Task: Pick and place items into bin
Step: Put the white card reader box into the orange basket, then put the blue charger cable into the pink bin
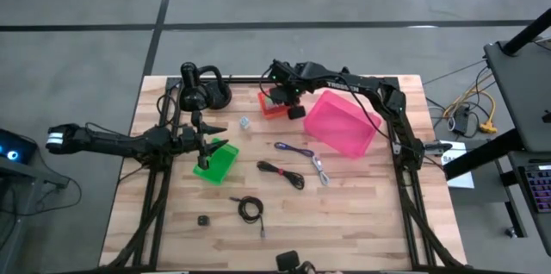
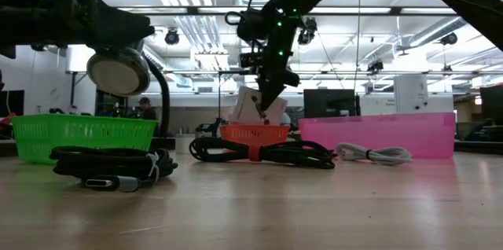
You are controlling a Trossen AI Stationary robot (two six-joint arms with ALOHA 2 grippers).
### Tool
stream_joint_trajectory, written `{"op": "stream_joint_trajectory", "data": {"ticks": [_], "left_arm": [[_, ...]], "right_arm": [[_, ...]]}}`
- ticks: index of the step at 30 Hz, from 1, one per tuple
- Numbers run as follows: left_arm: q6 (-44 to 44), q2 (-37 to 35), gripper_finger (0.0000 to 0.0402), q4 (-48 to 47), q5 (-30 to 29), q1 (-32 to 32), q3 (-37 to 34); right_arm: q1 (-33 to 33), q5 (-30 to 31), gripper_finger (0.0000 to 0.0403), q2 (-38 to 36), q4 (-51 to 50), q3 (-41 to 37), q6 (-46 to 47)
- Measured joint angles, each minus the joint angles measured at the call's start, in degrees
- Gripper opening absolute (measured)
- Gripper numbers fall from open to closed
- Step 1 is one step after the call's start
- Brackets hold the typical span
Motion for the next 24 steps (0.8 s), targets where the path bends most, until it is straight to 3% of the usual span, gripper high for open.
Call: {"op": "stream_joint_trajectory", "data": {"ticks": [13, 24], "left_arm": [[0.0, 0.0, 0.0162, 0.0, -0.02, 0.0, 0.0], [-0.01, 0.0, 0.0162, 0.0, -0.01, 0.0, 0.0]], "right_arm": [[0.11, 0.0, 0.0116, 0.0, 0.02, 0.95, 1.26], [0.11, 0.17, 0.014, 0.0, -0.01, 4.08, 2.21]]}}
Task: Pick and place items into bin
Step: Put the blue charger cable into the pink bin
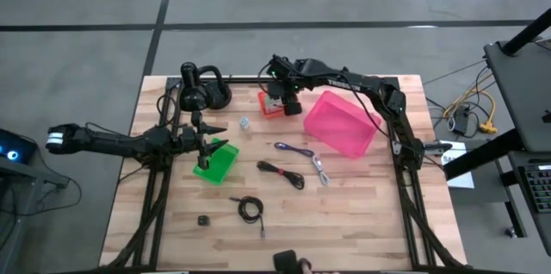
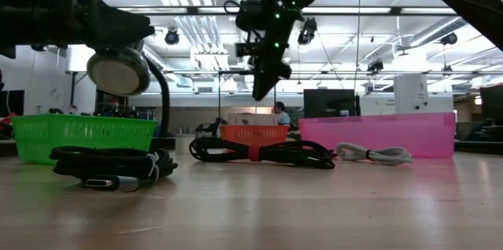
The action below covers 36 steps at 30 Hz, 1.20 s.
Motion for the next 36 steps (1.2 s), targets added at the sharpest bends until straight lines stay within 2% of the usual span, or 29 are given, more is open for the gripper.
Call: {"op": "stream_joint_trajectory", "data": {"ticks": [6, 14, 19, 28, 36], "left_arm": [[-0.01, 0.0, 0.0162, 0.0, 0.01, 0.0, 0.0], [-0.01, 0.0, 0.0162, -0.02, 0.0, 0.0, 0.0], [-0.01, 0.0, 0.0162, -0.02, -0.01, 0.0, 0.0], [-0.01, 0.0, 0.0162, -0.04, 0.01, -0.02, 0.0], [-0.03, 0.0, 0.0162, -0.11, 0.01, -0.04, -0.02]], "right_arm": [[0.1, -0.02, 0.0138, -0.07, -1.23, 6.01, 6.11], [3.47, -0.07, 0.0132, -0.15, -15.98, 16.25, 13.88], [6.81, -0.16, 0.0134, -0.15, -22.59, 19.87, 17.17], [12.54, -3.19, 0.0128, -0.24, -29.87, 18.04, 24.47], [16.22, -5.16, 0.0128, -0.24, -30.17, 12.16, 26.04]]}}
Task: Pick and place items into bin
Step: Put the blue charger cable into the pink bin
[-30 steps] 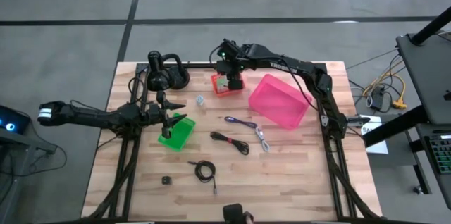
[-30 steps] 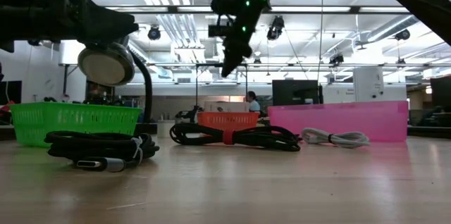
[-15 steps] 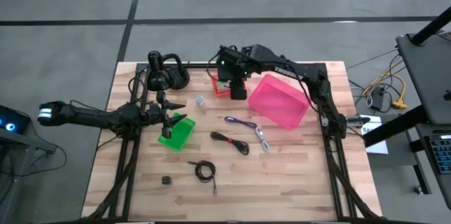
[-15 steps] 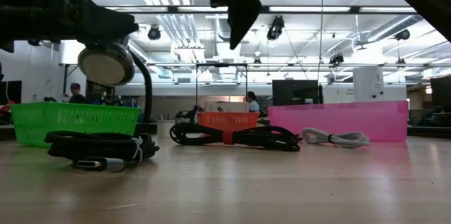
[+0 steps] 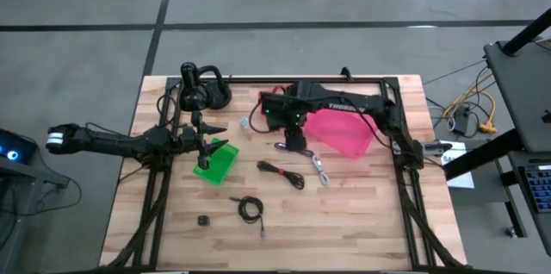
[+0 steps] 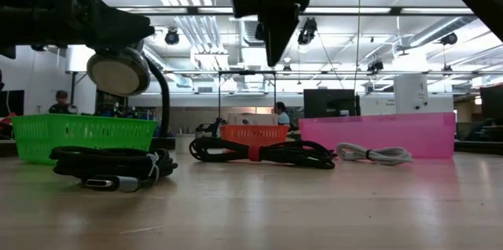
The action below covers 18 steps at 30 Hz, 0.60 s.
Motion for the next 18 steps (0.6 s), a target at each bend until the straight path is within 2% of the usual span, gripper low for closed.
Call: {"op": "stream_joint_trajectory", "data": {"ticks": [6, 13, 18], "left_arm": [[0.0, -0.02, 0.0162, 0.0, 0.0, 0.02, 0.0], [0.0, 0.0, 0.0162, -0.02, 0.0, 0.04, 0.0], [0.0, -0.01, 0.0162, -0.02, 0.0, 0.04, 0.0]], "right_arm": [[0.61, 0.0, 0.0128, 0.0, 1.23, -5.36, 0.04], [0.56, 0.02, 0.0128, 0.0, 10.48, -13.21, 0.49], [0.56, 0.04, 0.0143, 0.0, 12.68, -17.02, 0.47]]}}
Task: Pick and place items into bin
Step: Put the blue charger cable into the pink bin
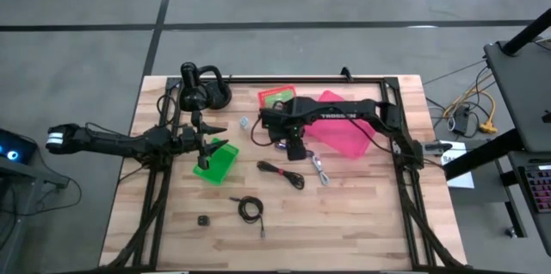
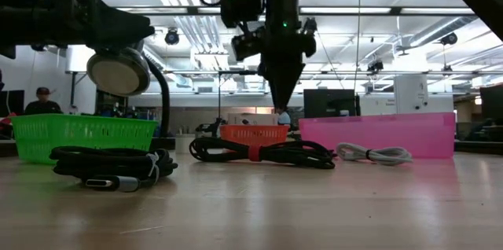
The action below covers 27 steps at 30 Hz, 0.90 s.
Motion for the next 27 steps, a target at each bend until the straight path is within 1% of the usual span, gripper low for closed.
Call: {"op": "stream_joint_trajectory", "data": {"ticks": [8, 11, 22, 27], "left_arm": [[0.0, 0.0, 0.0162, -0.02, 0.01, 0.0, 0.0], [0.01, 0.01, 0.0162, -0.04, 0.02, 0.0, 0.0], [0.04, -0.01, 0.0162, -0.37, 0.01, 0.0, 0.0], [0.04, 0.0, 0.0162, -0.39, 0.0, 0.0, 0.0]], "right_arm": [[-0.02, 0.01, 0.0195, 0.0, 6.78, -4.91, 1.73], [0.0, 0.03, 0.0207, 0.0, 9.06, -6.61, 2.59], [0.0, 0.03, 0.021, 0.0, 14.57, -11.35, 11.59], [0.0, 0.03, 0.021, 0.0, 15.31, -13.19, 12.22]]}}
